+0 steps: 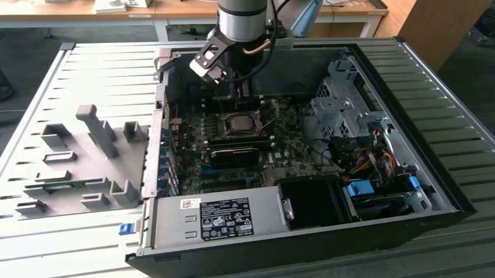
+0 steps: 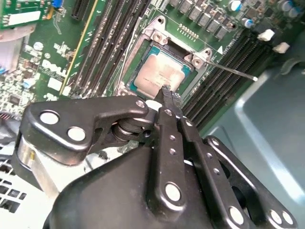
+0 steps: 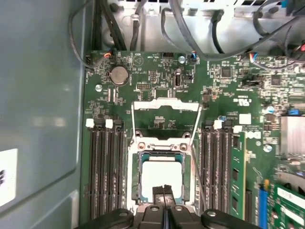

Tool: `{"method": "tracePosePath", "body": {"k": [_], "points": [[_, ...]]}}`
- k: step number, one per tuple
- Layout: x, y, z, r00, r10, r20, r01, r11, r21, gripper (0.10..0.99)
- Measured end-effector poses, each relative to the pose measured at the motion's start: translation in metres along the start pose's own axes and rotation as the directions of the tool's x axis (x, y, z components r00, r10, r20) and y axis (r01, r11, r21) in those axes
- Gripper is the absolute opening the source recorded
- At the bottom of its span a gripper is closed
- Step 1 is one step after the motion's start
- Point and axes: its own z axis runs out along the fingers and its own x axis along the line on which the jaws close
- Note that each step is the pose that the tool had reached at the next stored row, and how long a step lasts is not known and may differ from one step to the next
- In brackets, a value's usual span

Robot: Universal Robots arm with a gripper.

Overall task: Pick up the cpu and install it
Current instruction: 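Close the cpu cover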

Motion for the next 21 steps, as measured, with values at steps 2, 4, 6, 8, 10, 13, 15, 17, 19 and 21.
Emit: {"method": "tracePosePath", "body": {"k": [2, 4, 6, 8, 10, 13, 15, 17, 19, 21], "points": [[0.0, 0.0002, -0.0086, 1.0, 0.0, 0.0, 0.0, 1.0, 0.0, 0.106], [0.0, 0.0004, -0.0175, 1.0, 0.0, -0.0001, 0.0, 1.0, 0.0, 0.106], [0.0, 0.0006, -0.0262, 1.0, 0.0, 0.0001, 0.0, 1.0, 0.001, 0.106], [-0.0023, 0.0007, -0.0294, 1.0, 0.001, -0.0001, -0.001, 1.0, 0.001, 0.106], [-0.0059, 0.0007, -0.0296, 1.0, 0.002, 0.0001, -0.002, 1.0, 0.001, 0.106], [-0.009, 0.0006, -0.0295, 1.0, 0.004, 0.0001, -0.004, 1.0, 0.001, 0.106], [-0.0103, 0.0006, -0.0294, 1.0, 0.005, 0.0002, -0.005, 1.0, 0.001, 0.106], [-0.0105, 0.0024, -0.0291, 1.0, 0.005, 0.0, -0.005, 1.0, 0.001, 0.106], [-0.0107, 0.0068, -0.029, 1.0, 0.005, 0.0002, -0.005, 1.0, 0.002, 0.106], [-0.0108, 0.0154, -0.0287, 1.0, 0.005, 0.0002, -0.005, 1.0, 0.003, 0.106]]}}
